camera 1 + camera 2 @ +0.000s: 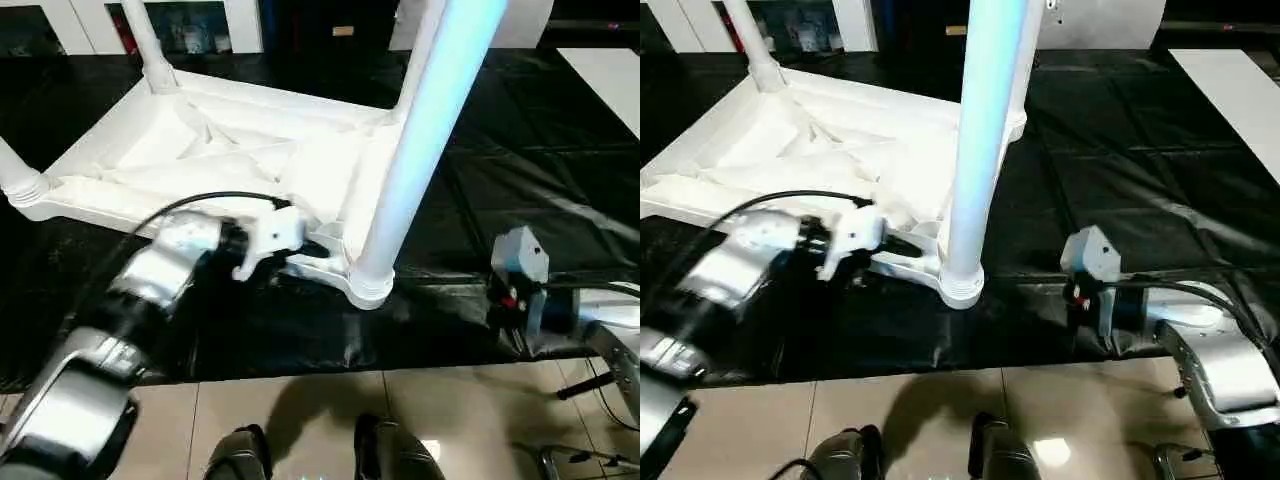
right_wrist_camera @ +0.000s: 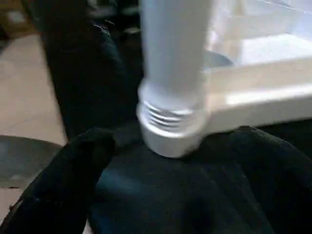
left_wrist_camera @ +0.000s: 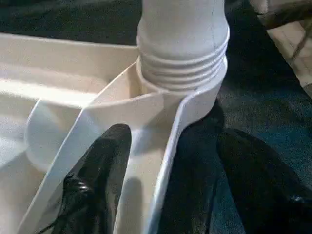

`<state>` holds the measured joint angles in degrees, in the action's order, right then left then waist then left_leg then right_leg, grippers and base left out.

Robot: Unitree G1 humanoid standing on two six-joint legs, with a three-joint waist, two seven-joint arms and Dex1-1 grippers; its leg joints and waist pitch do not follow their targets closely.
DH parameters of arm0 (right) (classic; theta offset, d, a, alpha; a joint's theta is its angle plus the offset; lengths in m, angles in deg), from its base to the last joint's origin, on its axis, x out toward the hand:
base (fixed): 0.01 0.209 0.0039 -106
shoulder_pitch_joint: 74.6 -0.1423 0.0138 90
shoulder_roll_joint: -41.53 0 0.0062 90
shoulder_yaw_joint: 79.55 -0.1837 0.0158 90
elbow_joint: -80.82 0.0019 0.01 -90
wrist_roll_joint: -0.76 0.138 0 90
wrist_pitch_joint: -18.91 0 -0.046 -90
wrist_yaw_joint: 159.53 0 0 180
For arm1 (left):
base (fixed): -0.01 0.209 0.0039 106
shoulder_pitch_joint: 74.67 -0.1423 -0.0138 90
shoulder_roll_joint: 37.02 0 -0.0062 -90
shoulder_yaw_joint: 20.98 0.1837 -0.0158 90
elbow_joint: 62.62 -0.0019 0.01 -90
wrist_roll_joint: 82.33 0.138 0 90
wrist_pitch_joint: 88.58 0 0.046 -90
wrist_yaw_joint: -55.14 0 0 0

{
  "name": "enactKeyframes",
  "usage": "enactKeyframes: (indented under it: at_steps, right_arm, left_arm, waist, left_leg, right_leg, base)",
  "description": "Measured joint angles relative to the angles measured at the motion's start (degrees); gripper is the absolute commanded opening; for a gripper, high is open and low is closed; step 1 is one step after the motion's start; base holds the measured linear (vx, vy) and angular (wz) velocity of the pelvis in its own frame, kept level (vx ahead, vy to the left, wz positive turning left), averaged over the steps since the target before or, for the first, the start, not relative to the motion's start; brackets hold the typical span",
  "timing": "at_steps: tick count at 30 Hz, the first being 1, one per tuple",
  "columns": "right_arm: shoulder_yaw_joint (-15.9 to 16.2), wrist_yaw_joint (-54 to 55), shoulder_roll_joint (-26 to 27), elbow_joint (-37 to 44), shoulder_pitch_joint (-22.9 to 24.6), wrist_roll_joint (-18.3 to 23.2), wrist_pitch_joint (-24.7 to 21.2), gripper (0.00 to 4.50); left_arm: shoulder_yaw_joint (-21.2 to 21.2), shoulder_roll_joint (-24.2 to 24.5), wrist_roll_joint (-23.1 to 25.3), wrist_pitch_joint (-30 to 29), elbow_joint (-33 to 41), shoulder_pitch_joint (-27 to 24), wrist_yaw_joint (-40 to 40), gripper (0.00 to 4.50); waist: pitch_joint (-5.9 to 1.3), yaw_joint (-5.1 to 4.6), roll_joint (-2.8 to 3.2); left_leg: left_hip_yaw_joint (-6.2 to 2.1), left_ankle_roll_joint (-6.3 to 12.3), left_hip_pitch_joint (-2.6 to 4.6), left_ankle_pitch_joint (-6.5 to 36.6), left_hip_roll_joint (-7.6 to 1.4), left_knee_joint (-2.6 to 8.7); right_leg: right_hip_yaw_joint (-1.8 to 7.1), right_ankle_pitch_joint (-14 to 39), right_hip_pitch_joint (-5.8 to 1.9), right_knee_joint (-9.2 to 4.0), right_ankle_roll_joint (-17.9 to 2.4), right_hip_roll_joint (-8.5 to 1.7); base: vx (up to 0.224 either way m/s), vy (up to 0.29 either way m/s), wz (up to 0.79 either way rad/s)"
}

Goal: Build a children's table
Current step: Rotate table base

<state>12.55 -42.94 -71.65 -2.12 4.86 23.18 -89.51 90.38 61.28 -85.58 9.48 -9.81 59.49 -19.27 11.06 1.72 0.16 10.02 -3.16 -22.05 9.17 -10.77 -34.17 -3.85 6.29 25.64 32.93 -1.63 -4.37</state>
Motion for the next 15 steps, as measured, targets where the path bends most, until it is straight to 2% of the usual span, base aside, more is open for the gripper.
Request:
enactKeyframes:
  at_steps: [3,4,8,10,13,15]
  right_arm:
    - [0.27,-1.63,-0.97,1.59,1.39,0.86,-1.45,4.50]
    - [0.47,-2.11,-1.40,1.86,1.79,1.29,-1.82,4.50]
    - [0.58,-3.11,-2.55,3.07,2.85,2.24,-3.47,4.50]
    - [0.59,-3.28,-2.66,3.94,3.29,2.65,-3.87,4.50]
    - [0.55,-3.28,-2.80,4.31,3.79,2.96,-4.52,4.50]
    - [0.54,-3.28,-2.97,4.38,3.95,3.06,-4.93,4.50]
  left_arm:
    - [0.99,-0.82,1.54,2.69,-4.89,2.99,-0.27,2.71]
    - [0.99,-1.14,1.92,3.47,-6.60,3.94,-0.32,2.45]
    - [1.03,-2.73,2.54,5.17,-11.45,7.05,-1.52,2.18]
    - [1.06,-3.09,3.02,6.03,-13.16,7.91,-2.20,1.93]
    - [1.10,-3.37,3.38,6.94,-15.27,8.66,-2.95,1.82]
    - [1.29,-3.45,4.30,7.71,-17.12,9.12,-3.10,1.49]
  waist:
    - [0.00,0.26,0.00]
    - [0.00,0.33,0.01]
    - [-0.02,0.29,0.05]
    - [-0.06,0.24,0.11]
    - [-0.08,0.31,0.14]
    - [-0.08,0.50,0.14]
  left_leg:
    - [-0.05,0.00,-0.04,0.00,0.01,-0.02]
    - [-0.06,0.01,-0.05,0.00,0.01,-0.02]
    - [-0.18,0.01,0.05,0.00,-0.01,-0.02]
    - [-0.24,0.01,0.07,0.00,-0.04,0.01]
    - [-0.21,0.02,0.05,0.00,0.04,0.01]
    - [-0.21,0.03,0.01,0.01,0.10,0.01]
  right_leg:
    - [-0.05,0.01,-0.02,-0.02,0.02,0.00]
    - [-0.06,0.01,-0.03,-0.04,0.02,0.00]
    - [-0.23,0.01,-0.40,-0.46,0.02,0.00]
    - [-0.34,0.01,-0.58,-0.79,0.02,0.01]
    - [-0.26,0.01,-0.68,-0.93,0.01,-0.05]
    - [-0.20,-0.01,-0.67,-0.93,-0.02,-0.09]
  base:
    - [0.000,0.000,0.00]
    - [0.000,0.000,0.00]
    - [0.000,0.000,0.00]
    - [0.000,0.000,0.00]
    - [0.000,0.000,0.00]
    - [0.000,0.000,0.00]
